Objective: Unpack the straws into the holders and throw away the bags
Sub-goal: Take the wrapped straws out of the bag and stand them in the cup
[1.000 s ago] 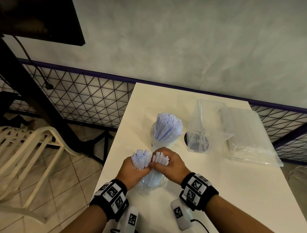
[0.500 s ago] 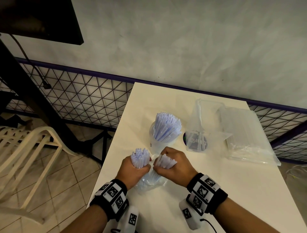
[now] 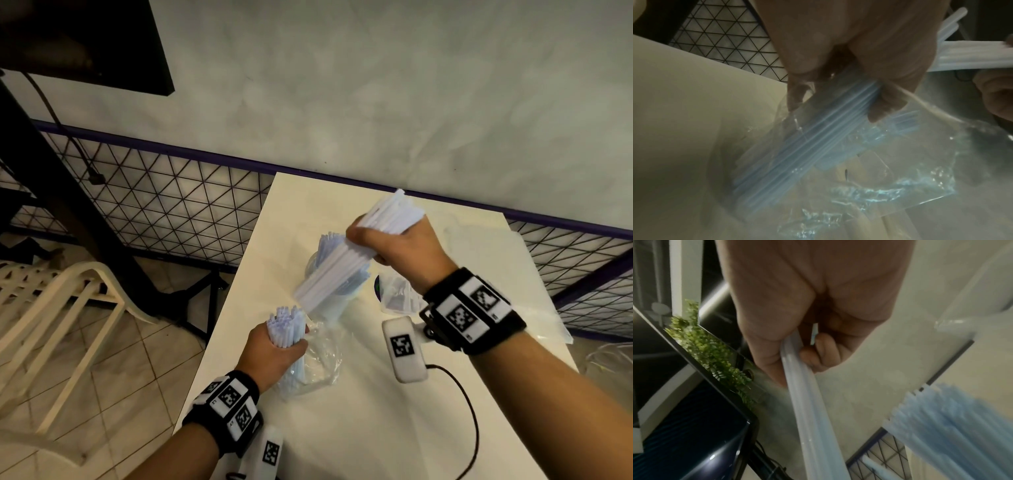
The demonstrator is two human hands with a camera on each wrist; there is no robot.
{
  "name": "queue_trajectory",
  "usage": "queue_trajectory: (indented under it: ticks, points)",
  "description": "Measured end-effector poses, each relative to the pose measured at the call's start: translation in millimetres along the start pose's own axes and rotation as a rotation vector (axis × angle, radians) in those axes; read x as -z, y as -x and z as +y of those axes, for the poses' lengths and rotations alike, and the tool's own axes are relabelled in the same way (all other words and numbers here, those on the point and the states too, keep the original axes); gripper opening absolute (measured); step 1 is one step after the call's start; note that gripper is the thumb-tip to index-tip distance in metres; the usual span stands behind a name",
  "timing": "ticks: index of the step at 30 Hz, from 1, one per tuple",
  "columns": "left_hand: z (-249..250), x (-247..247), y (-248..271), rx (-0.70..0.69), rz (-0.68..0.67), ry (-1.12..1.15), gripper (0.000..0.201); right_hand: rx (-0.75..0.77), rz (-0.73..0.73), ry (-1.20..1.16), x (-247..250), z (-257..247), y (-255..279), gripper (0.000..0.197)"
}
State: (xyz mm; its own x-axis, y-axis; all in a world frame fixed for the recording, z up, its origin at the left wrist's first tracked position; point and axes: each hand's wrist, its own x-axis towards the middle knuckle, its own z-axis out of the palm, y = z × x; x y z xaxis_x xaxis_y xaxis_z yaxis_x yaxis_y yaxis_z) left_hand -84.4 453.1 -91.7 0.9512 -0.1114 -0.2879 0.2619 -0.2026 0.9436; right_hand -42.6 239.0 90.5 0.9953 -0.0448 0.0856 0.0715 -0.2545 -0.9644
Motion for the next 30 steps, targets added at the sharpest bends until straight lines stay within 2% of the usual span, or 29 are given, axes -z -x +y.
queue_trajectory:
  ticks: [2,4,6,8,12,16,19,21,24,25,28,30]
  points:
    - [-1,0,-1,0.000,0.007,-0.005,0.022,-0.059,0.014,0.016,-9,2,-12,0.003]
    - [-1,0,0,0.004,0.009,-0.001,0.025,-0.111,0.047,0.040,-14,11,-25,0.018]
    - [-1,0,1,0.010,0.012,0.003,0.034,-0.134,0.109,0.085,-15,19,-37,0.042]
    - [-1,0,1,0.012,0.014,0.002,0.040,-0.107,0.164,0.141,-11,21,-42,0.052]
    - [-3,-1,0,0.022,0.022,-0.002,0.035,-0.057,0.213,0.276,-3,21,-48,0.033]
    - [-3,-1,-1,0.028,0.028,-0.018,0.032,-0.106,0.157,0.391,-11,30,-46,0.040]
    - [-2,-1,-1,0.027,0.043,-0.041,0.026,-0.133,0.073,0.425,-23,37,-39,0.032]
    - [-2,-1,0,0.030,0.043,-0.043,0.025,-0.077,0.025,0.433,-26,41,-36,0.032]
    - [-1,-2,1,0.030,0.030,-0.025,0.032,0.070,0.082,0.438,-28,44,-34,0.074]
    - [-1,-1,1,0.032,0.026,-0.017,0.037,0.154,0.089,0.453,-30,45,-34,0.082]
    - [-2,-2,0,0.025,0.013,0.001,0.045,0.387,-0.047,0.765,-38,51,-32,0.077]
    - [-3,-2,0,0.016,0.008,0.000,0.046,0.407,-0.184,0.981,-44,60,-28,0.069]
